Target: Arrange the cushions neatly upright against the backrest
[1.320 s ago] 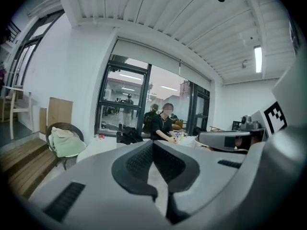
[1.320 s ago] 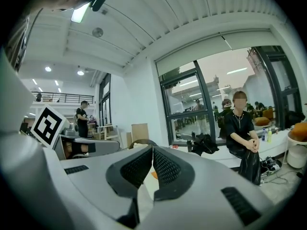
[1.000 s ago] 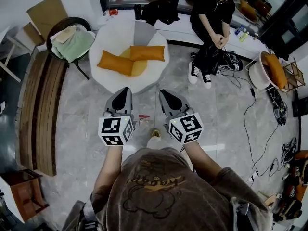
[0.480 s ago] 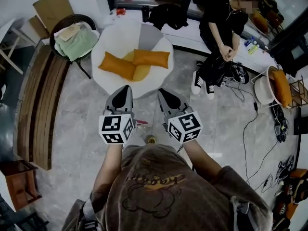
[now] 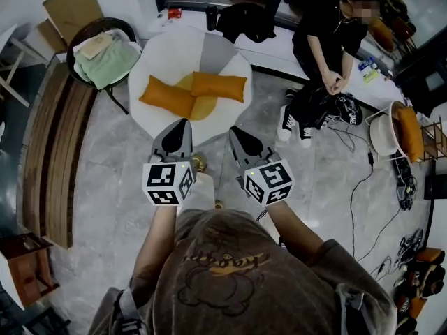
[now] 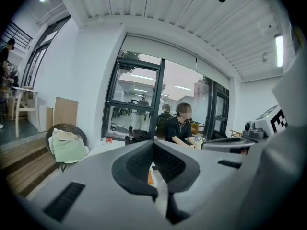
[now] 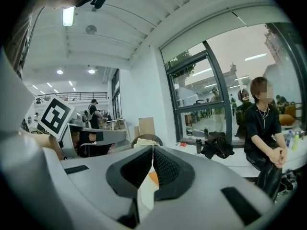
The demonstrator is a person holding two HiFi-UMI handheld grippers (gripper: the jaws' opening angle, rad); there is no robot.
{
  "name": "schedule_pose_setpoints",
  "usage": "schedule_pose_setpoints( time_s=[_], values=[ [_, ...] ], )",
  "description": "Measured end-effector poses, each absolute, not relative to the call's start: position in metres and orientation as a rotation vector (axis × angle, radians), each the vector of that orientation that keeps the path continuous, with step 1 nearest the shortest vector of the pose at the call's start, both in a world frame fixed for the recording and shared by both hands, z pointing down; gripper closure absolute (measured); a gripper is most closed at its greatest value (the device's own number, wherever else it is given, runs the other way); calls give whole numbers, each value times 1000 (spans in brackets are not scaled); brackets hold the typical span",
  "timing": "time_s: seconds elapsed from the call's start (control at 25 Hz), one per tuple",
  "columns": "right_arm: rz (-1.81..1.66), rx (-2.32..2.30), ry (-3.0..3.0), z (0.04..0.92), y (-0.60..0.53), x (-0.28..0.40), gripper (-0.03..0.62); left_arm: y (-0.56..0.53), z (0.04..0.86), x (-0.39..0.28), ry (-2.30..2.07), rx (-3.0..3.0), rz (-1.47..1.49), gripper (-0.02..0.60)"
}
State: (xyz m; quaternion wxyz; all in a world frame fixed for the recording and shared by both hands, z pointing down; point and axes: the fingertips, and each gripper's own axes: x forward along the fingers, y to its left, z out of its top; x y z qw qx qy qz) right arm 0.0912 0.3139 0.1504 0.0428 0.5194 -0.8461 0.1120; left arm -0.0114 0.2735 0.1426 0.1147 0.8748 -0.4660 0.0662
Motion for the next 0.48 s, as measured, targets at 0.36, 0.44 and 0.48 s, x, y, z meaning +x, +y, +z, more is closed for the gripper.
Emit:
schedule_pose_setpoints(
  time_s=[0.36, 0.44, 0.48],
  values=[
    [365, 1618, -2548, 164, 235, 101, 572, 193, 153, -2, -1332, 2579, 217, 577],
    [367, 1615, -2538, 167, 213, 102, 572, 171, 158, 0, -1329, 2574, 217, 577],
    [369, 1612, -2533, 169, 202, 102, 572, 160, 160, 1, -1326, 2571, 220, 577]
  ],
)
